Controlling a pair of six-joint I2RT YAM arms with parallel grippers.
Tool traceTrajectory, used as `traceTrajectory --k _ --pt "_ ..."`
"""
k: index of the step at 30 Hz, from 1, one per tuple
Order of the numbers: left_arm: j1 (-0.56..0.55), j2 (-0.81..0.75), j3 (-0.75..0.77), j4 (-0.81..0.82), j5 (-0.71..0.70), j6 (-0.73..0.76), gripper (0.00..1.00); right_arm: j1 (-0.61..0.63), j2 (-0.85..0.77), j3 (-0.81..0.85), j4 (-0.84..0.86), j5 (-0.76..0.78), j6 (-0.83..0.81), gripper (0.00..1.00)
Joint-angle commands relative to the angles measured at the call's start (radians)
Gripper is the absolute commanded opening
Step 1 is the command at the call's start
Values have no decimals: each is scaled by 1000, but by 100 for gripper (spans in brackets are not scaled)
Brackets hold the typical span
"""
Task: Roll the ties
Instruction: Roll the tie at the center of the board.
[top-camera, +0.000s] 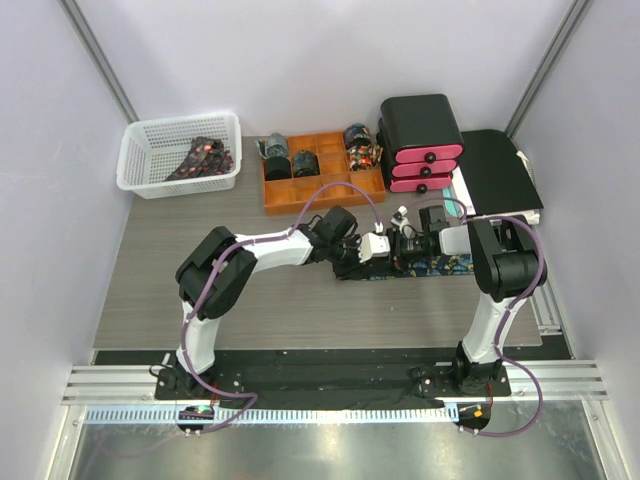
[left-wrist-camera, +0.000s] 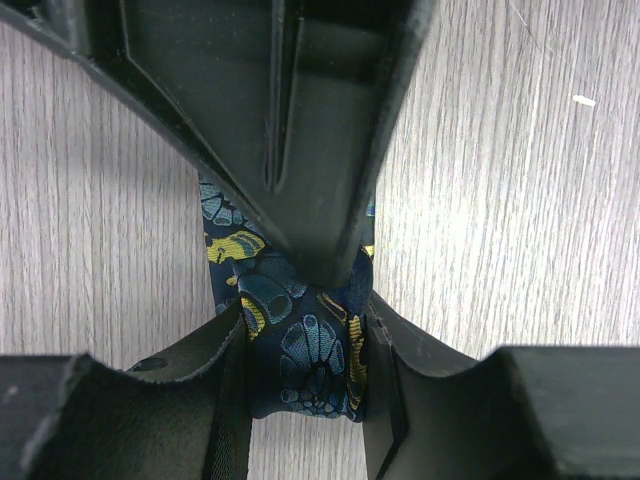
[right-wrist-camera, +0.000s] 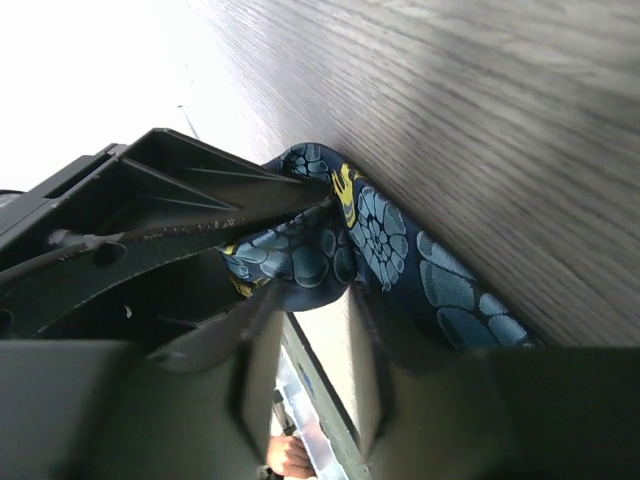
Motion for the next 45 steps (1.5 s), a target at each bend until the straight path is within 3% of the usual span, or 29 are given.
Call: traceTrajectory --k 1,5,15,17,19,22,24,27,28,31,36,39,45 --pt "4 88 -55 -227 -17 -40 13 14 -60 -8 36 9 19 45" --pt "2 91 -54 -227 -17 -43 13 40 -55 -11 122 6 83 50" --pt "2 96 -58 -233 -12 -43 13 54 -83 -11 174 -5 114 49" --pt "1 99 -55 -232 -11 -43 13 57 -76 -11 168 15 105 34" --pt "1 97 -54 -232 -12 -46 13 57 -49 -11 136 29 74 9" --pt "7 94 -58 -229 -6 -57 15 50 3 1 59 46 5 1" --pt "21 86 -63 -219 14 -78 18 39 19 -1 26 84 -21 1" --pt "51 34 -99 -158 85 -104 40 14 65 -2 -10 109 -42 1" --pt "61 13 -141 -126 107 -112 53 2 75 -2 -13 107 -50 1" --pt "87 -97 -236 38 170 -165 71 -15 114 1 -31 113 -56 1" --pt "101 -236 -412 460 192 -230 83 -22 169 18 -94 126 -81 1" --pt "99 -219 -488 646 192 -251 90 -21 193 44 -140 133 -101 1" --pt "75 -125 -525 846 149 -264 91 -21 212 73 -183 143 -121 1"
